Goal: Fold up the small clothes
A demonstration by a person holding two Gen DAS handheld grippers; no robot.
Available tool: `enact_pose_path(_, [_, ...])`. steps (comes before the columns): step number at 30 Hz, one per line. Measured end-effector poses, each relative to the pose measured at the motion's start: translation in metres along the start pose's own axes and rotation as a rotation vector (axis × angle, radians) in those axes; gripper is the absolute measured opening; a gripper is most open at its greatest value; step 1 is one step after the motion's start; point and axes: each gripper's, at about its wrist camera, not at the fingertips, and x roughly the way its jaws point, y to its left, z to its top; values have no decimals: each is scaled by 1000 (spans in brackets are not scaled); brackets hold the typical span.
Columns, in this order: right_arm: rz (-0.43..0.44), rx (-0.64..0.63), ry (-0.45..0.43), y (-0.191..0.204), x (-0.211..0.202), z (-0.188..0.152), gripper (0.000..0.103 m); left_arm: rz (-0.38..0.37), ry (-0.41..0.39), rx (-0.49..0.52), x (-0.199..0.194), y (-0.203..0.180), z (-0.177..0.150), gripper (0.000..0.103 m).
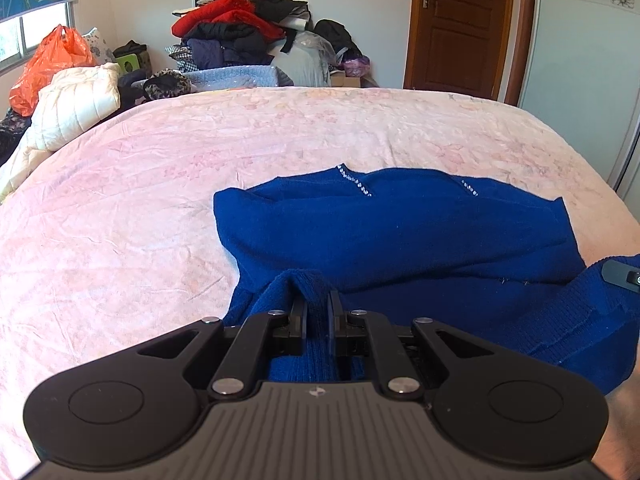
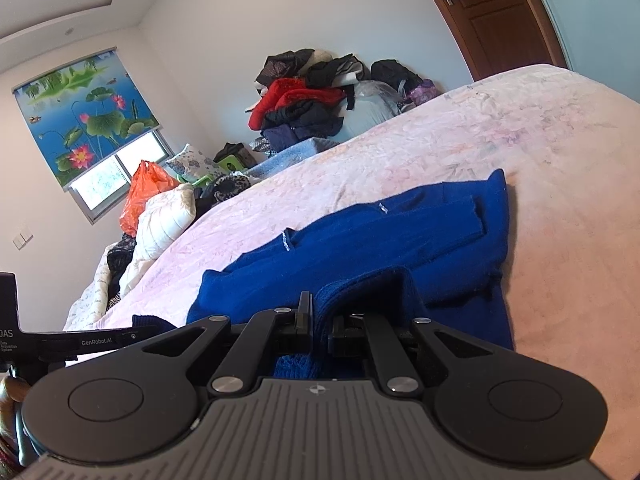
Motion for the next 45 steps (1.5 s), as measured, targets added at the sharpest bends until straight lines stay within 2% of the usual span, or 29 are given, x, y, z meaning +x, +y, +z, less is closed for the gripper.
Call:
enact_pose_path(6, [10,-11,-42,1,6,19,11,4,-35,-19,0,4,21,9])
enact_pose_path(16, [-3,12,-60,-11,26,34,11,7,-38,-24,19,1,43,9])
enact_pose_path(28, [-3,31,-57,-25,53,48,11,100,-66,22,47,-15,67,9])
enact_pose_path(45, [4,112,-80,-49,88,67,11,113,-51,-19,83,-6,95,9])
